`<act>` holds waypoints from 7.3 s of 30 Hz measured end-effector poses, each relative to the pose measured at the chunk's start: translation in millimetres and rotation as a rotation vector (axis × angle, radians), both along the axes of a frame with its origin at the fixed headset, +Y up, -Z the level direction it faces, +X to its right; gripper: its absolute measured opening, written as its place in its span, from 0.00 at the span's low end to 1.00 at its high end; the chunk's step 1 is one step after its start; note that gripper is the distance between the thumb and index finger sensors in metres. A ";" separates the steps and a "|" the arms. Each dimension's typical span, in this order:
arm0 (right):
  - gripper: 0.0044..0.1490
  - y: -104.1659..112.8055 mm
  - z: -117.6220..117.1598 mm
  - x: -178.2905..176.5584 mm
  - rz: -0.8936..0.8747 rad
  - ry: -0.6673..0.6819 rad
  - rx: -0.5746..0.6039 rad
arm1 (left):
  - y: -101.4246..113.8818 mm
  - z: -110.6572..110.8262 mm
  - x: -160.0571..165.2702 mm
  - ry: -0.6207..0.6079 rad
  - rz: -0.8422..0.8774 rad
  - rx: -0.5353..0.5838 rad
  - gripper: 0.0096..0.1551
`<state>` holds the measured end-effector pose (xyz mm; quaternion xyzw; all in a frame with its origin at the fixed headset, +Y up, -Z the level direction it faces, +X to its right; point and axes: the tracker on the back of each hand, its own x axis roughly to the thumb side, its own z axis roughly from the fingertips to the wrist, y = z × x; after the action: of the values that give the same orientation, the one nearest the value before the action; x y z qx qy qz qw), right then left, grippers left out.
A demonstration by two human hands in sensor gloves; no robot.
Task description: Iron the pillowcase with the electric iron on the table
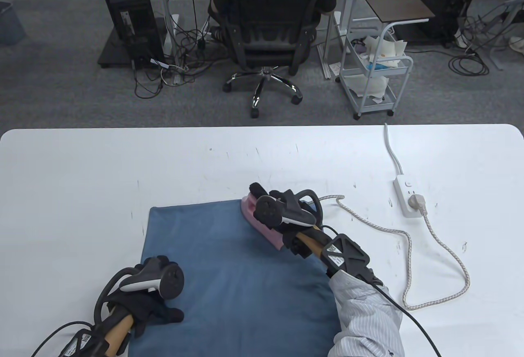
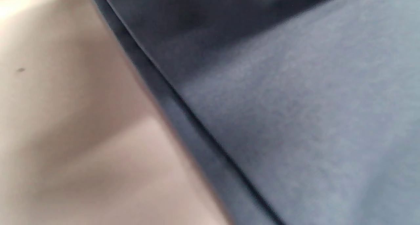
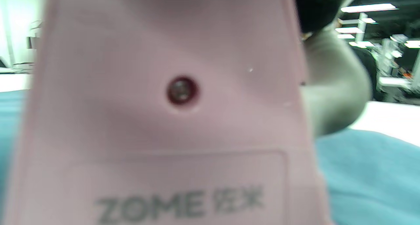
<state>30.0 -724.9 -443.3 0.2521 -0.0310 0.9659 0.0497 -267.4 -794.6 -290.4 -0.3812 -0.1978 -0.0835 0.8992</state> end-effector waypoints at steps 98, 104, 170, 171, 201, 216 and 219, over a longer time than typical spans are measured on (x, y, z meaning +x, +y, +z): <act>0.45 22.0 85.6 -32.6 0.221 0.458 0.169 | 0.3 -0.9 -32.0 0.079 0.075 0.027 0.67; 0.45 6.9 62.0 -47.5 0.151 0.404 0.057 | 1.0 -1.8 -27.1 0.059 0.003 0.019 0.68; 0.40 -2.7 67.8 -104.9 -0.122 0.558 -0.089 | 0.9 -1.5 -27.8 0.071 0.027 0.003 0.68; 0.41 -3.5 57.6 -104.1 -0.120 0.511 -0.070 | 1.0 -1.5 -27.7 0.070 0.027 0.002 0.68; 0.42 -3.2 -6.5 -75.9 -0.071 0.169 -0.077 | 1.3 -1.4 -27.7 0.070 0.023 0.003 0.68; 0.42 -7.4 -4.1 -6.2 -0.090 -0.003 -0.023 | 1.2 -1.3 -27.7 0.070 0.023 0.002 0.68; 0.42 -6.4 9.7 1.7 -0.071 0.053 -0.037 | 1.2 -1.3 -27.8 0.070 0.025 0.003 0.68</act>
<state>31.7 -731.3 -433.6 0.2752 -0.0208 0.9570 0.0893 -295.2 -793.4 -291.8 -0.3803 -0.1707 -0.0592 0.9071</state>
